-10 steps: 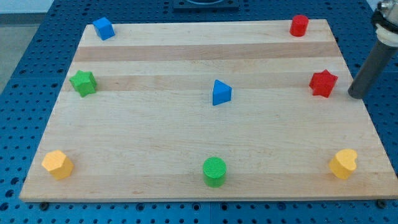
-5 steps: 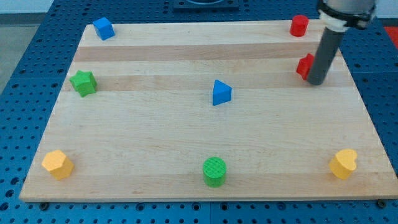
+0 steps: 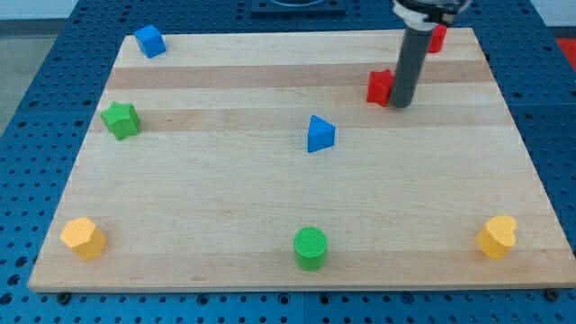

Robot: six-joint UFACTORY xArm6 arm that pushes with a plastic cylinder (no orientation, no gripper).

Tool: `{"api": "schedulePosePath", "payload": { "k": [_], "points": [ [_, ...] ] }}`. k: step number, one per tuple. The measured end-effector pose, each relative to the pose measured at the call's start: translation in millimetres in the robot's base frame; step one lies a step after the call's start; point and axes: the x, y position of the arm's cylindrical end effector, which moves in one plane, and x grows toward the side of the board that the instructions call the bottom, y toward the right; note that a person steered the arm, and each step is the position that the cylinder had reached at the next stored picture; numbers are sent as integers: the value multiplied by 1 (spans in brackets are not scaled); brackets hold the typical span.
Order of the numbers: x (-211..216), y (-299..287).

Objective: Place the red star on the top center

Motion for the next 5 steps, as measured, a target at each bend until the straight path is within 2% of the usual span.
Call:
{"api": "schedulePosePath", "payload": {
  "k": [1,3,5],
  "points": [
    [-27,-8],
    [-36,-97],
    [-71,-131]
  ]
}}
